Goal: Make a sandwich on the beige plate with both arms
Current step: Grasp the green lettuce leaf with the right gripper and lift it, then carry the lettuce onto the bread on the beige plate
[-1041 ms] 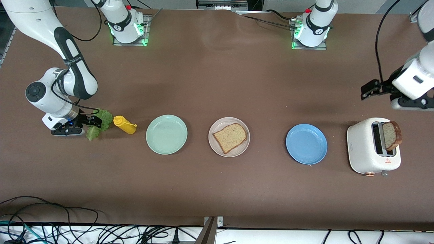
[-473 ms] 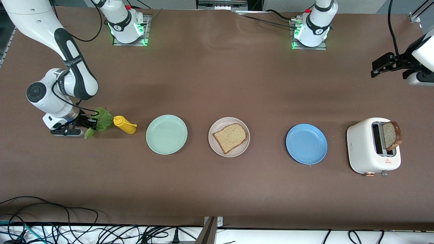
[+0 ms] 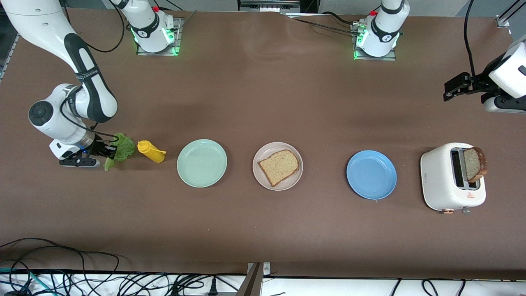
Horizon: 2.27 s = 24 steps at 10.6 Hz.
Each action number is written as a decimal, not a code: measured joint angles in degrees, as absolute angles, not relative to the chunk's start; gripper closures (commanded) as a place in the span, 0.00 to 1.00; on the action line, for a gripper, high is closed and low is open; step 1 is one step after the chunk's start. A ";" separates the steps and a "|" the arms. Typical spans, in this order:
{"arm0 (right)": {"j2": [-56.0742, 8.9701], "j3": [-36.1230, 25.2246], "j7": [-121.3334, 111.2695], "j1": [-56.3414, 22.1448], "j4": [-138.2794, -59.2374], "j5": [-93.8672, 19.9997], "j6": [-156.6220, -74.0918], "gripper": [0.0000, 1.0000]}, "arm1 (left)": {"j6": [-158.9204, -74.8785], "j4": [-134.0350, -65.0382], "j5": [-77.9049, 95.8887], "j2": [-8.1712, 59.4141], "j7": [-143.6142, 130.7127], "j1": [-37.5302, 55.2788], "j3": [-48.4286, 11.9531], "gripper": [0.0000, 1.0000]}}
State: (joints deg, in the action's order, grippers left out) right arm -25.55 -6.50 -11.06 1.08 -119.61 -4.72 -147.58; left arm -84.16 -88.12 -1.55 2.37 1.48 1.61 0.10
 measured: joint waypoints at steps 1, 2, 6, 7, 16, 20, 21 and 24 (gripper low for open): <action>-25.09 -6.18 -11.06 1.02 -115.69 -4.72 -141.27 1.00 | -84.32 -88.07 -1.55 2.87 1.48 1.55 0.10 0.00; -24.49 -6.12 -11.07 0.97 -111.46 -4.70 -134.76 1.00 | -84.44 -88.06 -1.55 3.20 1.48 1.43 0.10 0.00; -23.23 -5.81 -8.47 -0.30 -94.62 -4.68 -109.42 1.00 | -84.54 -87.77 -1.40 3.32 1.39 1.04 0.11 0.00; -23.14 -5.65 -5.70 -1.92 -91.47 -4.69 -105.19 1.00 | -84.70 -87.75 -0.95 3.32 1.33 0.98 0.13 0.00; -26.39 4.07 48.55 -19.79 -83.75 -7.91 -108.67 1.00 | -84.94 -87.69 0.41 3.42 1.32 -0.09 0.25 0.00; -34.11 4.20 68.86 -29.00 -83.77 -8.17 -125.85 1.00 | -84.95 -87.65 0.41 3.46 1.32 -0.11 0.25 0.00; -36.36 4.20 72.86 -31.27 -83.77 -8.17 -131.05 1.00 | -84.95 -87.64 0.41 3.47 1.30 -0.12 0.26 0.00; -42.42 4.14 82.31 -36.07 -83.72 -8.16 -142.95 1.00 | -84.95 -87.63 0.41 3.52 1.29 -0.13 0.29 0.00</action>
State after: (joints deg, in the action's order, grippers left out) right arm -42.42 4.14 82.31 -36.07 -83.72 -8.16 -142.95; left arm -84.95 -87.63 0.41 3.52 1.29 -0.13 0.29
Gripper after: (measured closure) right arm 0.943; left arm 0.000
